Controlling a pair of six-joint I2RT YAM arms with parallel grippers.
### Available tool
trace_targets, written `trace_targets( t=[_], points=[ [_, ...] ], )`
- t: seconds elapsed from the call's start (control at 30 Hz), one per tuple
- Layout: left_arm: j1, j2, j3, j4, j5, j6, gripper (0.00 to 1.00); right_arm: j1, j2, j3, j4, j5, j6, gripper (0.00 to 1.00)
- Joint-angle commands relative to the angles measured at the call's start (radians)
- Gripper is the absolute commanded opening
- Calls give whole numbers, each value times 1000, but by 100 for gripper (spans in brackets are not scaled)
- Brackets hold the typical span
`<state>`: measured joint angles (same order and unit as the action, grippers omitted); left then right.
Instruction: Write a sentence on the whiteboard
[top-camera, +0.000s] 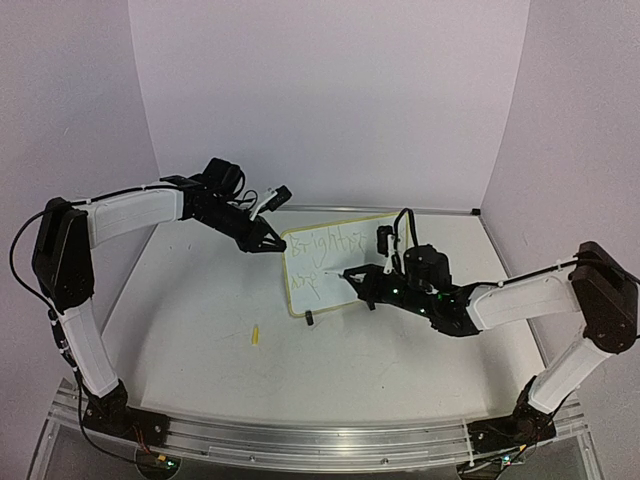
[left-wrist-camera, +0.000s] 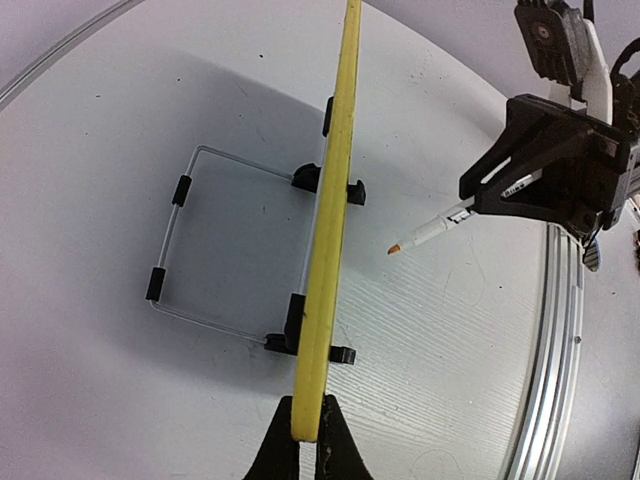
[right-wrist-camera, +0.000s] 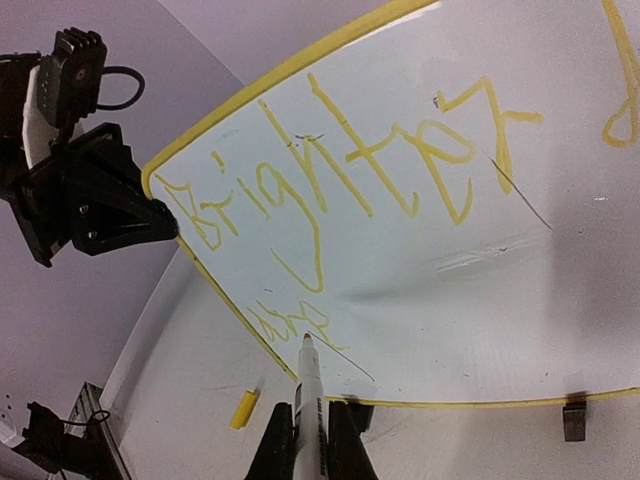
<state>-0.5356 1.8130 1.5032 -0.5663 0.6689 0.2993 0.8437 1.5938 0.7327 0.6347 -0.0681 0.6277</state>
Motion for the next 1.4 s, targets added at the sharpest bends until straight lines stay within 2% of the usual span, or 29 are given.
trace_targets(
  t=[0.0,0.8,1.37],
  points=[
    [-7,-55,-12,12,-20,29,0,-56,-30,-20,13,-74,-15,0],
    [-9,-44,-11,13,-26,28,0,-136,73,83,20,-151,-7,0],
    [-10,-35,-6,13,-23,28,0,-139,140,5,42,-154,44,0]
  ],
)
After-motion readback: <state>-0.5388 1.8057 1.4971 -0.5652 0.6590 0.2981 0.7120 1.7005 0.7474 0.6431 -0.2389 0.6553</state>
